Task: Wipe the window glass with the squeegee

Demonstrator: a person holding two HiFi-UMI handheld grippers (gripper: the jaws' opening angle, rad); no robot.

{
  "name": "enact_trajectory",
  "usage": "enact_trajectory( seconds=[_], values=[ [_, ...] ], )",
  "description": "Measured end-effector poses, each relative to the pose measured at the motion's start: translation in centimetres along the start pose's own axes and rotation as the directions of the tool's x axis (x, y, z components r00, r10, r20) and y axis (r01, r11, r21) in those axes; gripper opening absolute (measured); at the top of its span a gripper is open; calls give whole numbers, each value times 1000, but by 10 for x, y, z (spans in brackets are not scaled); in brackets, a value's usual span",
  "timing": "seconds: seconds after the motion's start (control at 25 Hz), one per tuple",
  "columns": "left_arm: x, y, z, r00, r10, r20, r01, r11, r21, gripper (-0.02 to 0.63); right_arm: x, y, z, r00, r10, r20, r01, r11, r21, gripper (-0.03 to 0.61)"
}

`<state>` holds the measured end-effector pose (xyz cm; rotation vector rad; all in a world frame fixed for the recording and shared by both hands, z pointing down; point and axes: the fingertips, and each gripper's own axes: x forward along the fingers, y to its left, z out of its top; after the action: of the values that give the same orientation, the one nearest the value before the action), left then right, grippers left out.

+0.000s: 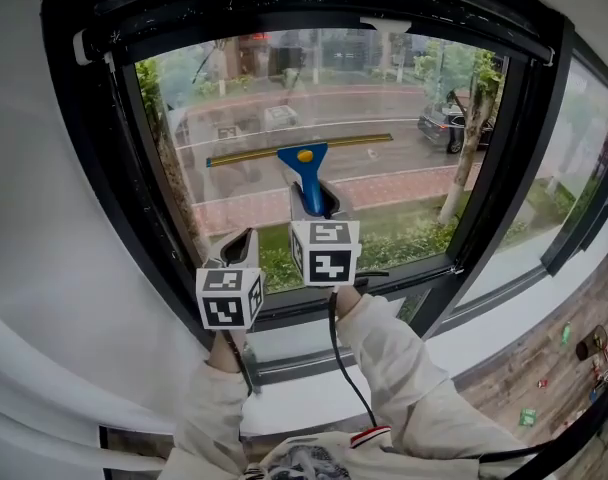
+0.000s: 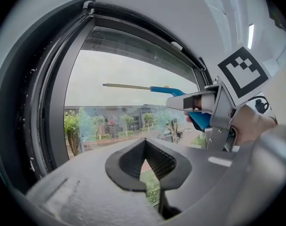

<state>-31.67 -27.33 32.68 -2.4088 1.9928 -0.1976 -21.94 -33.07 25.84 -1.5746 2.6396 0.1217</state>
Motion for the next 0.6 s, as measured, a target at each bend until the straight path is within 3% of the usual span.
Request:
enact_trajectory(
  seconds=[0.6],
  values=[
    [-6,-7,-76,998,12,-66,-14,999,-42,0,-16,6,-97,995,13,-102,-10,1000,28,133]
  ],
)
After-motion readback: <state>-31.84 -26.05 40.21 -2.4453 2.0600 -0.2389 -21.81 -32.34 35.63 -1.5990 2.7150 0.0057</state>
